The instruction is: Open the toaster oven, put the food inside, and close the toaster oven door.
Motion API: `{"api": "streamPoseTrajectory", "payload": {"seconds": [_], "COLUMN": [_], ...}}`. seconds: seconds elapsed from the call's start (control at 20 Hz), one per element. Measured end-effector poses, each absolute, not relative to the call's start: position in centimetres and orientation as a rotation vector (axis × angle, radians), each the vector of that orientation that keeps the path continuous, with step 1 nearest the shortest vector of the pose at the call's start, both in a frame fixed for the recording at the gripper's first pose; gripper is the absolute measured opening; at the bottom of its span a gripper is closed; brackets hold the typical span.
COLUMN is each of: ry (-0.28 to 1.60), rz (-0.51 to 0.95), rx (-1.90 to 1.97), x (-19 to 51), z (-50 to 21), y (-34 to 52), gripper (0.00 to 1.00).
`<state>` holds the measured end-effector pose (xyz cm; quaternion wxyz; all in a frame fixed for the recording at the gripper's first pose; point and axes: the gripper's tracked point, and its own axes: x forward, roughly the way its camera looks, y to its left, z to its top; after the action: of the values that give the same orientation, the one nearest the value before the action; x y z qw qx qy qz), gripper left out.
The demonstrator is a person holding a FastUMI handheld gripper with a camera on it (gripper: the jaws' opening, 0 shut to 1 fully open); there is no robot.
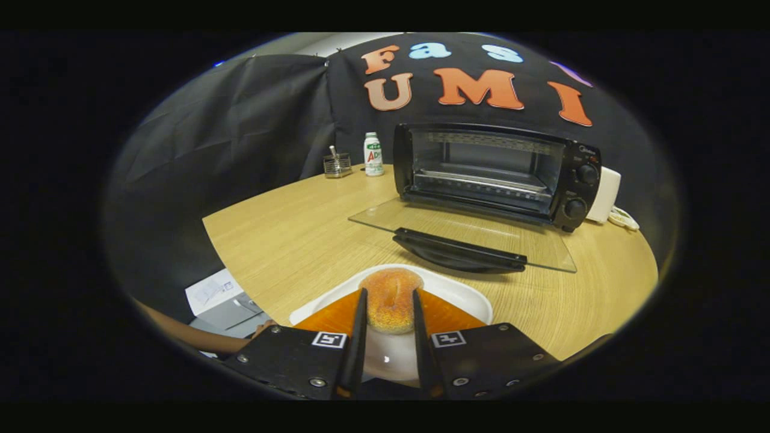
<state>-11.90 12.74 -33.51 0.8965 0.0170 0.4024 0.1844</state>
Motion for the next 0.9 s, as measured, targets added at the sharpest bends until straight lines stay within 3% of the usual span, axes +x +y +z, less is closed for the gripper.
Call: {"api": "streamPoseTrajectory", "payload": {"seconds": [0.6, 0.9], "ry": [0.642, 0.609], "rz": [0.284, 0.12], "rx": [0.17, 0.437], "x": [-0.9, 4.9], "z": [-27.4, -27.8], "y": [12.6, 11.2], "gripper": [0.36, 0.36]}}
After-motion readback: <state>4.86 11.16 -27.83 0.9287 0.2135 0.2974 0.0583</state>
